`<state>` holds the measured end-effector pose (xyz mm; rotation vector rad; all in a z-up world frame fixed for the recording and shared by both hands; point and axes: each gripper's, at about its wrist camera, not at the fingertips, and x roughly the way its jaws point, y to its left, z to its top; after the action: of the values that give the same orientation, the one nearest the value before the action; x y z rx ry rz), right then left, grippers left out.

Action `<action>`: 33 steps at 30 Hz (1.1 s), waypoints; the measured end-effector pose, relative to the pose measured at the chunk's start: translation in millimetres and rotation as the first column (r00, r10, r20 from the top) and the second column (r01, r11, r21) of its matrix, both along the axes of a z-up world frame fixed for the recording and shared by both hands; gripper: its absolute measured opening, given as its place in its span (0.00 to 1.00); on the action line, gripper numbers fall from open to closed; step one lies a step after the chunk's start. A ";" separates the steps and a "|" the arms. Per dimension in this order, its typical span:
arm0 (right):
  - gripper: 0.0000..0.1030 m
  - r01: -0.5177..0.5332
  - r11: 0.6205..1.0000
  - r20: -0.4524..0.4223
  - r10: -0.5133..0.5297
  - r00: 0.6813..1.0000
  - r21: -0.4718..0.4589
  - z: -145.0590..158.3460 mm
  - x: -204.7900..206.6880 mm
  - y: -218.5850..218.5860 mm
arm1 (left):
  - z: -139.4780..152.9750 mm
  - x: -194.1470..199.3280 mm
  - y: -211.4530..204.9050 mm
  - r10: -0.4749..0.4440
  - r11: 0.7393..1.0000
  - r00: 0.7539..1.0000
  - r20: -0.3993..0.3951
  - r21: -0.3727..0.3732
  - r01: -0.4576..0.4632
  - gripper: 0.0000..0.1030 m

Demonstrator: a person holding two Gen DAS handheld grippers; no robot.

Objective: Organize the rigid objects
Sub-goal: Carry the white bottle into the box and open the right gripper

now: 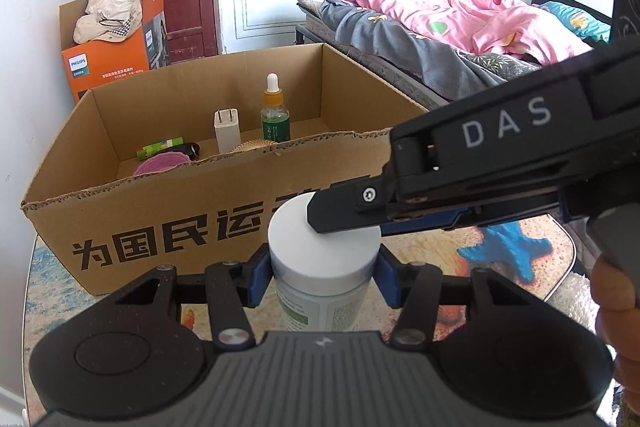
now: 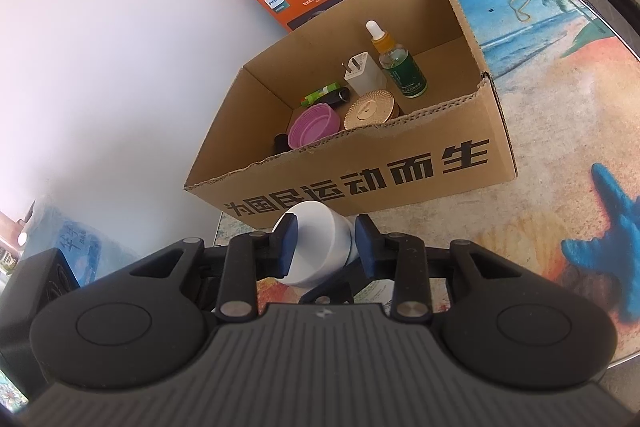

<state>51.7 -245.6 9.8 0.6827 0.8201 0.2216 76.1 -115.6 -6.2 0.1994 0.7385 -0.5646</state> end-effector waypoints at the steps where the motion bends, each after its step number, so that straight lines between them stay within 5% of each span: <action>1: 0.31 0.000 1.000 0.000 0.000 1.000 -0.002 0.2 -0.4 -0.1 | 0.4 -0.1 -0.3 0.000 1.000 1.000 -0.003 -0.001 0.000 0.52; 12: 0.31 -0.006 1.000 0.048 0.006 0.999 -0.005 22.0 -13.4 1.3 | 17.3 -11.5 3.9 -0.003 1.000 0.999 0.040 0.000 0.003 0.52; 21: 0.31 -0.016 0.999 0.209 0.023 0.978 -0.034 88.9 -27.9 10.0 | 77.5 -21.1 19.7 -0.043 0.999 0.988 0.148 -0.020 0.046 0.52; 28: 0.32 -0.016 0.995 0.277 0.044 0.960 -0.102 140.2 -7.6 1.5 | 115.5 10.4 12.8 -0.080 0.994 0.985 0.151 -0.060 0.090 0.52; 33: 0.32 -0.003 0.994 0.259 0.031 0.965 -0.110 147.3 19.6 -18.0 | 119.8 48.9 -3.1 -0.097 0.992 0.991 0.091 -0.070 0.104 0.52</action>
<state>71.3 -263.7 157.1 0.5302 0.5818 0.2739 125.1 -118.7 113.6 0.1912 0.6234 -0.6742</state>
